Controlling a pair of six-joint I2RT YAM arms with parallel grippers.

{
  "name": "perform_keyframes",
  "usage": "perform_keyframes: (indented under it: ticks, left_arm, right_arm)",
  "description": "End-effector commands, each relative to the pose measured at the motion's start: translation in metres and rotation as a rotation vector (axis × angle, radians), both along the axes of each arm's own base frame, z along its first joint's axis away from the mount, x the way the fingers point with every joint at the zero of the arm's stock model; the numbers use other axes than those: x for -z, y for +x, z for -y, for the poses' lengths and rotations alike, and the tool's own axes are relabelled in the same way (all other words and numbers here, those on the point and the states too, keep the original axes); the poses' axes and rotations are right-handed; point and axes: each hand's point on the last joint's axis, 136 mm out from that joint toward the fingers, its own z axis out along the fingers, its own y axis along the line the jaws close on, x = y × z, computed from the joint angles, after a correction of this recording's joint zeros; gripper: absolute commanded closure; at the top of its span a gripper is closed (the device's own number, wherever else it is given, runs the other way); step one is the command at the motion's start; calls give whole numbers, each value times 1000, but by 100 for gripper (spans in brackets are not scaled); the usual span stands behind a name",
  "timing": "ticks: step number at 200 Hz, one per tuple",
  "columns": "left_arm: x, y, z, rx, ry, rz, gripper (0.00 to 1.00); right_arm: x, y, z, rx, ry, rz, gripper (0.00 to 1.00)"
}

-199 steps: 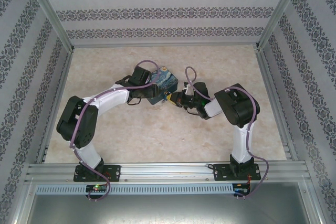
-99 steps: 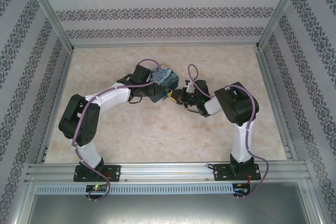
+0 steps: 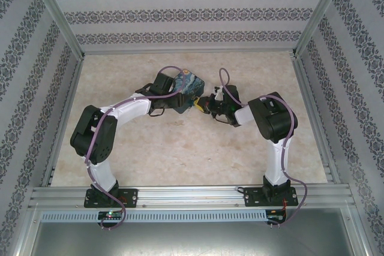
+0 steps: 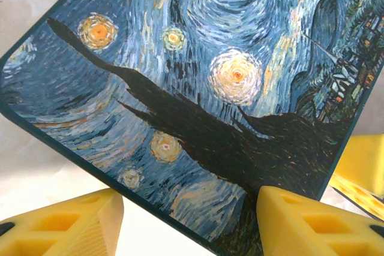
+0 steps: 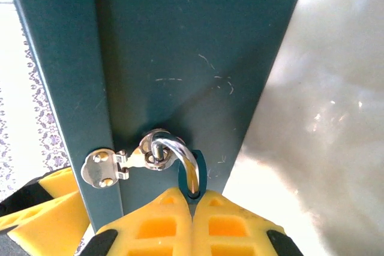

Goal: Unlock a padlock with a key

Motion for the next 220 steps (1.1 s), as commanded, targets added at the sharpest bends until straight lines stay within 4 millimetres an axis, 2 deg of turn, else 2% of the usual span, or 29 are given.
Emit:
perform_keyframes:
  ticks: [1,64,109,135,162,220]
  left_arm:
    - [87,-74,-40,48,211,-353,40]
    - [91,-74,-40,51,214,-366,42]
    - [91,-73,-39,55,210,-369,42]
    - [86,-72,-35,56,188,-359,38]
    - [68,-68,-26,64,132,-319,33]
    - [9,-62,-4,86,-50,-224,23]
  right_arm:
    - [-30,34,16,64,-18,124,100]
    - [-24,35,24,23,-156,120,100]
    - [-37,43,27,39,-121,136,100]
    - [-36,34,41,60,-124,115,100]
    - [-29,13,65,91,-143,86,100]
    - [8,-35,114,170,-187,-47,100]
